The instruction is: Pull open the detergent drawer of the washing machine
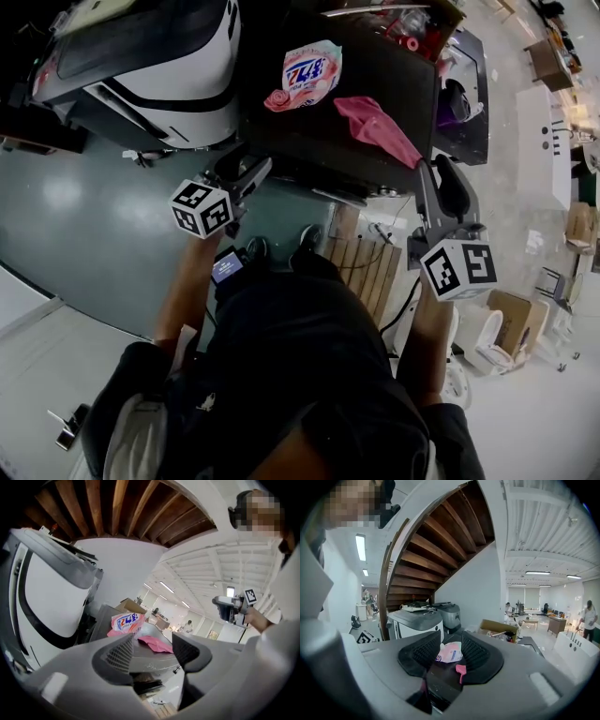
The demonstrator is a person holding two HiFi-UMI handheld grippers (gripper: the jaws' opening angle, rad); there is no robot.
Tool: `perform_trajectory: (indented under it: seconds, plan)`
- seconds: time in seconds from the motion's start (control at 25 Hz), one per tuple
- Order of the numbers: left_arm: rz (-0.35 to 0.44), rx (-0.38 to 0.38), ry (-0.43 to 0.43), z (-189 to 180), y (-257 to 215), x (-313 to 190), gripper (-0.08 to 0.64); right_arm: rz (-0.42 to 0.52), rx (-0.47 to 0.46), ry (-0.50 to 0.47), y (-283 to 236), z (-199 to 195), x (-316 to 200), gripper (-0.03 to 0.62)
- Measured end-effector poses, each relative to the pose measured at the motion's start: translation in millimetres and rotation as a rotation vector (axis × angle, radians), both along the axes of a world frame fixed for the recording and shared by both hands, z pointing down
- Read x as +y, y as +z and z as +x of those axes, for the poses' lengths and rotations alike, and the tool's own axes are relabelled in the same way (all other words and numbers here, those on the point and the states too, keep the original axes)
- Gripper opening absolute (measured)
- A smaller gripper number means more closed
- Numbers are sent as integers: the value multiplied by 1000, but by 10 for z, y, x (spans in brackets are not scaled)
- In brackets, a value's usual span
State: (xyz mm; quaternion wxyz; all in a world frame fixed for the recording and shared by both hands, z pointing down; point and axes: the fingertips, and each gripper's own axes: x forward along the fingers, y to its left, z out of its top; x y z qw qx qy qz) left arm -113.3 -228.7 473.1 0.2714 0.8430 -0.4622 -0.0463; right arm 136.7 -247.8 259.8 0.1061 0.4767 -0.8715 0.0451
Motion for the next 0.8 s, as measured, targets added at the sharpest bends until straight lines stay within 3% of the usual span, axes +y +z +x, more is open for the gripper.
perform_trajectory:
  seconds: [0.52,0.8]
  plan:
    - [-187,184,-106,22,1084,-153,307,-71,66,-68,227,-37,-279,120]
    - [-243,322,-149,-24,1559,-192,309,-101,88,-87,365,-21,-342,120]
